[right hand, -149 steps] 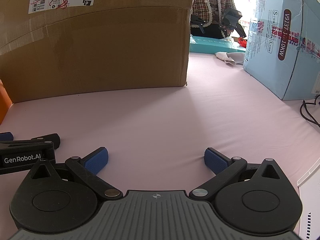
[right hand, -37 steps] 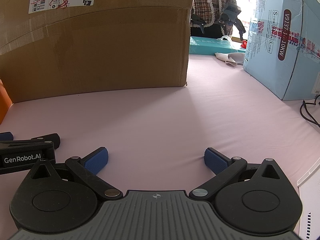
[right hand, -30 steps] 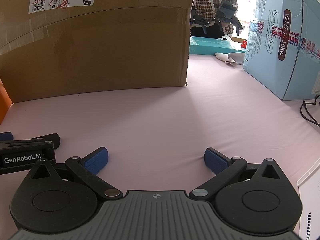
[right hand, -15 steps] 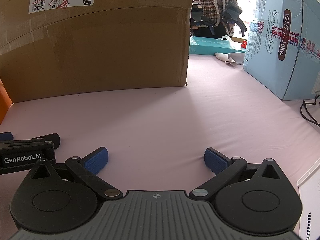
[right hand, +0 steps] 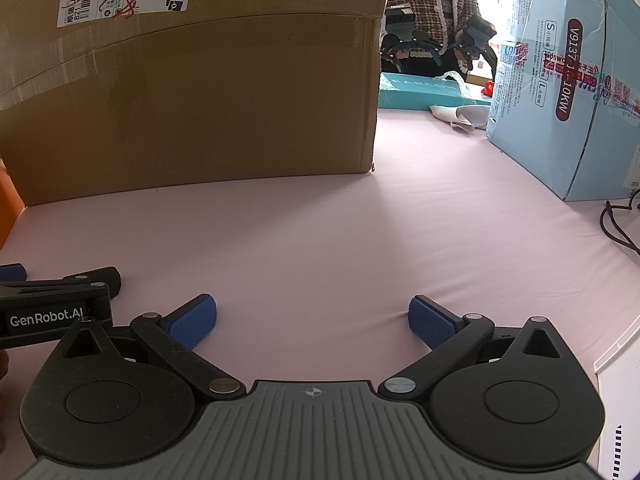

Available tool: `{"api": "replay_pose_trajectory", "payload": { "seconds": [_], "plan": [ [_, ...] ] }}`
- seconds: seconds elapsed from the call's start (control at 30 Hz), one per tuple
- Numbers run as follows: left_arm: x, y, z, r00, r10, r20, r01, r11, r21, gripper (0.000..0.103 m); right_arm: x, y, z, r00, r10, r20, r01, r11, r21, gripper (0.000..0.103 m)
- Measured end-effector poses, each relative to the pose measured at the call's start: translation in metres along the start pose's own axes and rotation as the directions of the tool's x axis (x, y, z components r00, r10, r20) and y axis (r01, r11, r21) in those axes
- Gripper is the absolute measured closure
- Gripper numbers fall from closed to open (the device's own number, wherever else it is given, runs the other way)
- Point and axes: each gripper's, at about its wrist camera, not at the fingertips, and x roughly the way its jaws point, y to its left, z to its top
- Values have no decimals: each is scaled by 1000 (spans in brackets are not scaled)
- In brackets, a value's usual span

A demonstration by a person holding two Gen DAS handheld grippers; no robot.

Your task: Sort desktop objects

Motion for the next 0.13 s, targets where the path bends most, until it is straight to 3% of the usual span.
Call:
{"api": "replay_pose_trajectory", "payload": {
  "seconds": [0.13],
  "plan": [
    [0, 0, 0, 1000, 0, 0, 0, 1000, 0, 0, 0, 0, 0, 1000, 0, 0, 0, 1000, 0, 0]
  ]
}}
